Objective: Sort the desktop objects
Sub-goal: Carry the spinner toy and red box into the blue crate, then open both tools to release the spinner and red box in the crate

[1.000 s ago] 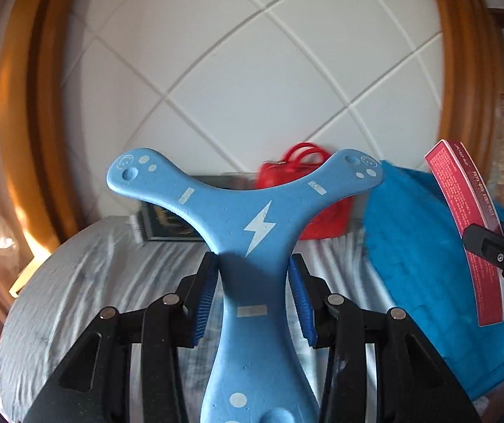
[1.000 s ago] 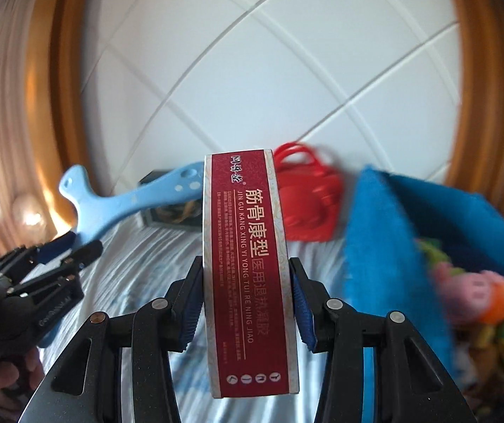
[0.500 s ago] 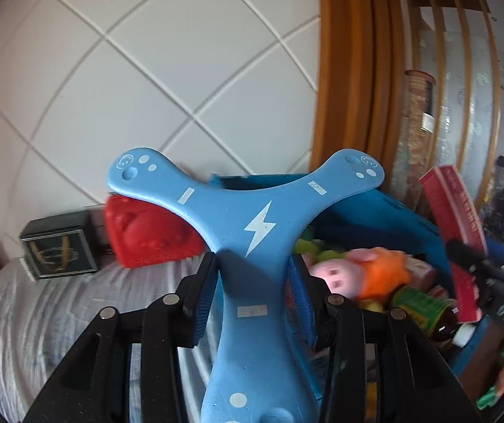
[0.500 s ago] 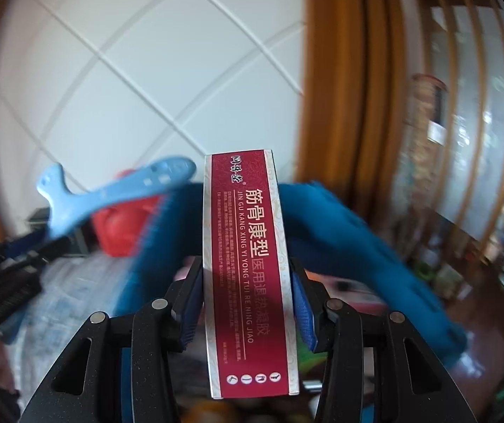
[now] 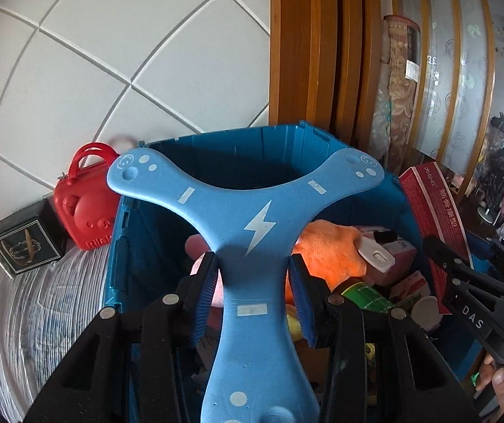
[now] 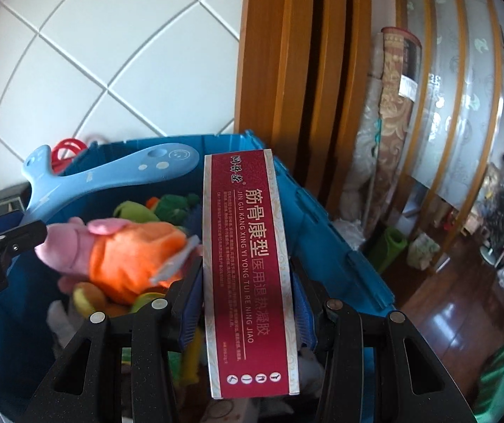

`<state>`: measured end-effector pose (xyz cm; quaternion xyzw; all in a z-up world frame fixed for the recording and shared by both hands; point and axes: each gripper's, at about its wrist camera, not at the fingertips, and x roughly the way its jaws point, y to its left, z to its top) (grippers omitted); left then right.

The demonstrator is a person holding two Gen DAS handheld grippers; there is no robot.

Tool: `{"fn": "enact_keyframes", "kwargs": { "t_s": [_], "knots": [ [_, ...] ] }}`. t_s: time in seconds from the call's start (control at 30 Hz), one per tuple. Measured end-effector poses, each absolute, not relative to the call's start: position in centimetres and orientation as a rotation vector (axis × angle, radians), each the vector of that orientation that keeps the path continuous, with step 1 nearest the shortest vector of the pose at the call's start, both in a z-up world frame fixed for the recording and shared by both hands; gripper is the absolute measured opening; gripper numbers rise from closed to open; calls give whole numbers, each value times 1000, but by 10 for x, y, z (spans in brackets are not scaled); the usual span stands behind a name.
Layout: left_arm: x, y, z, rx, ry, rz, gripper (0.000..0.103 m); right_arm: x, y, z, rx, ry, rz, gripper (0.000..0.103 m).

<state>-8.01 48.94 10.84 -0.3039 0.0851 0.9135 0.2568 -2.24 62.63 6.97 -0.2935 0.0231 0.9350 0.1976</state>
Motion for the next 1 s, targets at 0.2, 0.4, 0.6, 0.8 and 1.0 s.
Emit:
{"fn": "enact_keyframes", "kwargs": {
  "t_s": [0.2, 0.4, 0.6, 0.8, 1.0],
  "knots": [
    [-82, 493, 107, -859, 256, 2502, 43, -32, 626, 52, -898, 39, 2630, 45],
    [-78, 487, 111, -838, 221, 2519, 67, -33, 629, 52, -902, 20, 2637, 64],
    [-67, 476, 116, -821, 184, 2504, 68, -21, 628, 60, -858, 26, 2637, 91],
    [-48, 454, 125, -758, 150, 2514, 80, 11, 616, 77, -766, 56, 2678, 103],
    [-32, 432, 130, -748, 79, 2506, 80, 42, 594, 91, -699, 52, 2705, 103]
  ]
}}
